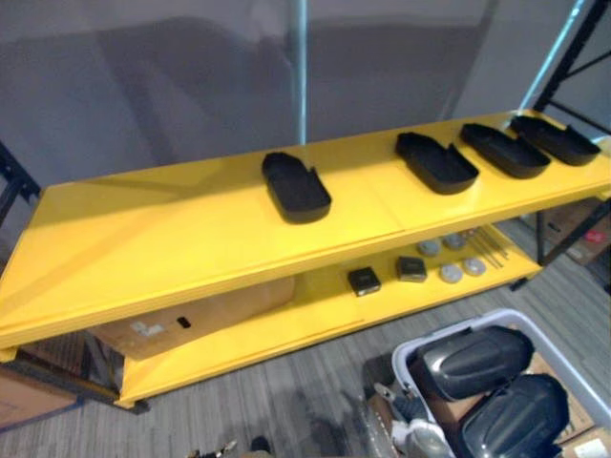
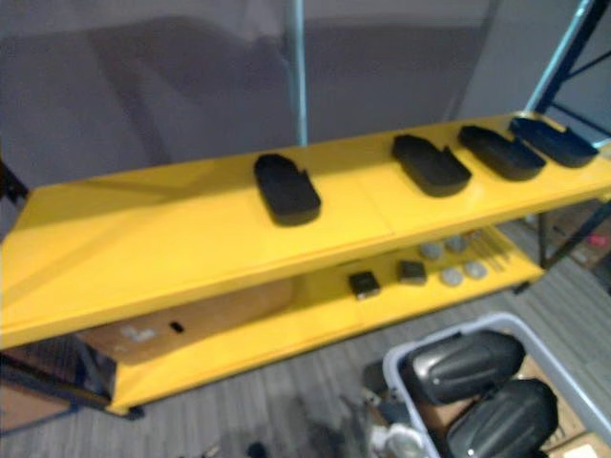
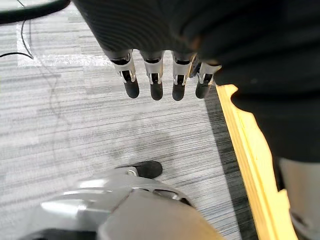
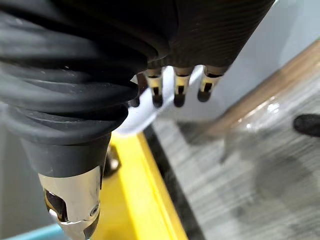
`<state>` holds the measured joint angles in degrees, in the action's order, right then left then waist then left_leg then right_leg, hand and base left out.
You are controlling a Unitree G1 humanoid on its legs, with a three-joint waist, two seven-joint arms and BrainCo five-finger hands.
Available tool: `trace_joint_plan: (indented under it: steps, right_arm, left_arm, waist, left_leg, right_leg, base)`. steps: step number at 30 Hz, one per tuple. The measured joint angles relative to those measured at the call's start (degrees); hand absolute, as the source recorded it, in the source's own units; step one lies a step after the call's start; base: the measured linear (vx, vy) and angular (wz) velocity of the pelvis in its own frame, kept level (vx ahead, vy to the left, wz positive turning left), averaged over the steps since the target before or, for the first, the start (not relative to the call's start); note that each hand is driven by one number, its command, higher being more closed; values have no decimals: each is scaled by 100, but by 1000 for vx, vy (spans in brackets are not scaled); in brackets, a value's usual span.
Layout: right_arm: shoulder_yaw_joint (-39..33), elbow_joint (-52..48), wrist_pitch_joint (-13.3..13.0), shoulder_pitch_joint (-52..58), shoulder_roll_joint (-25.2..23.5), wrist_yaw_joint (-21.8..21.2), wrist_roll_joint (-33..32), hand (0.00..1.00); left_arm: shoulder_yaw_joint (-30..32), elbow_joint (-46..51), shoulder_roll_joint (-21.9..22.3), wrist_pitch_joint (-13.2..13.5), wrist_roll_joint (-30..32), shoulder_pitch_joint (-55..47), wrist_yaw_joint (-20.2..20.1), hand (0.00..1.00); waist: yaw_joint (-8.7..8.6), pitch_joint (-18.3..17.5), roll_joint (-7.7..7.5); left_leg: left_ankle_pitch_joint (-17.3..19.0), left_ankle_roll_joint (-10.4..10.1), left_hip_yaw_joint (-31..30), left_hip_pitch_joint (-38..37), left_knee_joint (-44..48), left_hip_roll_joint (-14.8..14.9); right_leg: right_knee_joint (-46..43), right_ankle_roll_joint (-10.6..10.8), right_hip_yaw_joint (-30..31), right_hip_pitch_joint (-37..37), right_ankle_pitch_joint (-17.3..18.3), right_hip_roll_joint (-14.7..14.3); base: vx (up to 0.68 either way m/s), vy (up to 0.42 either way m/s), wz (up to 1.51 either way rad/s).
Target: Walk over and take plastic housings, then place them on the shelf
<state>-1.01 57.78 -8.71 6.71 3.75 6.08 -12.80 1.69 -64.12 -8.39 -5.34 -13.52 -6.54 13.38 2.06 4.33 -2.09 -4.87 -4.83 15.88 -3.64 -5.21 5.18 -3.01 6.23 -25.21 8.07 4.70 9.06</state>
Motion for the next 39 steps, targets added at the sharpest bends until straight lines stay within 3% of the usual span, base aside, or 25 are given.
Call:
trace_joint_plan:
  steps: [3, 5, 7, 9, 14, 18, 20, 23, 27, 31, 33, 39]
  right_arm:
    - [0, -1, -26, 77, 94, -377, 0, 0]
    - [10, -11, -186, 48, 129, -760, 8, 0]
    - [207, -144, -400, -112, 169, -1430, 54, 0]
    - [465, -406, -483, -190, 194, -1796, 157, 0]
    - [1670, -1560, -461, -570, 360, -2809, 280, 0]
    - [2159, -2149, -354, -734, 481, -3245, 132, 0]
    - [2173, -2459, -319, -752, 517, -3214, -16, 0]
    - [1958, -3068, -313, -811, 613, -2823, -121, 0]
    - [860, -3933, -323, -834, 619, -1681, -225, 0]
    - [-324, -4510, -402, -720, 744, -890, -231, 0]
    - [-691, -4607, -406, -589, 800, -809, -247, 0]
    - [-1405, -4899, -614, -87, 993, -722, -571, 0]
  left_arm:
    - [227, 1, -4, 1, -46, -3, -20, 0]
    - [283, 8, 4, 24, -242, 41, -64, 0]
    - [270, 72, 24, 70, -236, 40, -111, 0]
    - [262, 123, 41, 95, -230, 34, -111, 0]
    - [232, 232, 72, 115, -177, 36, -106, 0]
    - [221, 278, 47, 111, -166, 42, -102, 0]
    - [226, 278, 27, 108, -155, 34, -100, 0]
    - [248, 278, 19, 104, 54, 34, -108, 0]
    - [267, 345, 20, 115, 504, 15, -259, 0]
    - [236, 352, -5, 166, 856, 2, -543, 0]
    - [201, 383, -10, 180, 964, 44, -612, 0]
    - [-78, 458, 28, 404, 1010, 372, -754, 0]
  waist:
    - [-98, -32, -56]
    - [-131, -9, -30]
    - [-132, 76, 11]
    - [-122, 83, 11]
    - [-61, 190, -36]
    - [6, 257, -88]
    - [25, 279, -124]
    - [22, 294, -142]
    - [-55, 295, -132]
    - [-333, 279, -102]
    - [-385, 276, -94]
    - [-801, 237, -49]
  left_leg:
    - [-3, 0, -79, 115, 8, -37]
    - [-12, 10, -120, 175, 34, -59]
    - [-13, 11, -127, 177, 3, -58]
    - [-13, 11, -131, 159, 2, -52]
    - [-12, 12, -142, 68, -2, -39]
    - [-11, 14, -159, 77, -2, -48]
    - [-10, 18, -167, 82, -2, -58]
    - [-6, 25, -136, 92, -1, -62]
    - [31, 23, 96, 98, 2, -38]
    - [100, 9, 642, 25, 34, 4]
    - [123, 12, 866, -67, 36, 20]
    - [319, -103, 1391, -363, 36, 108]
  right_leg:
    - [63, 42, -101, -13, -95, 0]
    - [122, 37, -149, -19, -151, -3]
    - [77, 6, -95, -11, -142, -7]
    - [54, -28, -79, -4, -121, -11]
    - [-73, -161, -1, 11, -30, -3]
    - [-79, -164, 16, 8, -13, 10]
    - [-85, -132, 25, 6, 8, 20]
    - [-99, -121, 71, -20, 10, 28]
    - [-96, -62, 525, -217, -46, -7]
    - [-42, -65, 1105, -474, -170, -53]
    - [6, -88, 1363, -525, -256, -85]
    - [113, -83, 2235, -766, -501, -234]
  base:
    - [68, 7, 15]
    - [56, 8, 14]
    - [0, 0, 0]
    - [0, 0, 0]
    - [-27, 3, -1]
    - [-42, 6, 2]
    - [0, 0, 0]
    - [11, 4, -5]
    - [35, 8, -28]
    - [43, 14, -64]
    - [41, 15, -83]
    - [-37, 15, -81]
